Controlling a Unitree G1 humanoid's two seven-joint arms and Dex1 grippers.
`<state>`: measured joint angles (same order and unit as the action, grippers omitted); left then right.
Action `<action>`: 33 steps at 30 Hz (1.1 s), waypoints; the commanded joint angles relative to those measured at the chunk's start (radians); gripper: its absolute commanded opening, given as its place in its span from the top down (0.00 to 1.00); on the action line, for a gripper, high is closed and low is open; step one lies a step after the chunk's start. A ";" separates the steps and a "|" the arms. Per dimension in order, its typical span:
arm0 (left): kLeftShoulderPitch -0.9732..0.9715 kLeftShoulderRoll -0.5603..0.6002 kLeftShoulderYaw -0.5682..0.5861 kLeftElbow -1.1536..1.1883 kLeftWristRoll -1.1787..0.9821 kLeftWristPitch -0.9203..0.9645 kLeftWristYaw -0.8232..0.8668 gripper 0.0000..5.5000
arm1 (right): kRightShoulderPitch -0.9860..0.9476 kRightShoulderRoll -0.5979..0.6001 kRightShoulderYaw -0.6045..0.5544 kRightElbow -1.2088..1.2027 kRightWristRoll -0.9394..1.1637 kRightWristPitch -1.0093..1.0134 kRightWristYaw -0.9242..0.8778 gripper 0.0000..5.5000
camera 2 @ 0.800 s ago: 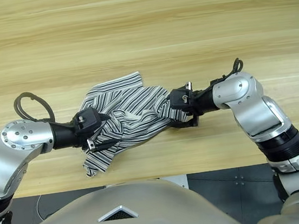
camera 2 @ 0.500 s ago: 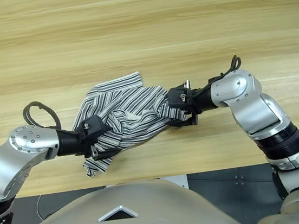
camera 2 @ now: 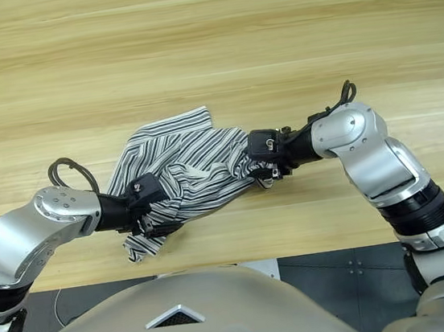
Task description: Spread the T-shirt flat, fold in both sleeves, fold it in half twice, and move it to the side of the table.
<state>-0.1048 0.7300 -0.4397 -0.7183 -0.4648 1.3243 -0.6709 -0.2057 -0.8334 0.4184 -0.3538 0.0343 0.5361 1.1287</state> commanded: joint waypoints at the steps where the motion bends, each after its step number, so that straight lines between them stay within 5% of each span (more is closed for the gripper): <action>1: -0.030 0.012 -0.033 0.029 0.009 0.005 0.023 0.33 | -0.023 0.001 0.001 -0.017 -0.001 0.013 -0.001 0.76; 9: -0.033 0.051 -0.060 0.052 0.022 -0.030 0.032 0.53 | -0.032 0.005 0.001 -0.016 -0.002 0.019 -0.006 0.98; 25: -0.024 0.080 -0.056 0.032 0.018 -0.063 0.038 0.97 | -0.036 0.005 0.003 -0.013 -0.007 0.017 -0.008 0.98; 33: -0.053 0.277 0.070 0.101 0.070 -0.431 -0.182 0.98 | -0.060 0.001 -0.015 0.016 -0.002 0.008 -0.003 0.98</action>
<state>-0.1635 0.9432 -0.4044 -0.6650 -0.4210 1.0091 -0.7766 -0.2372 -0.8316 0.4161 -0.3510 0.0343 0.5483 1.1265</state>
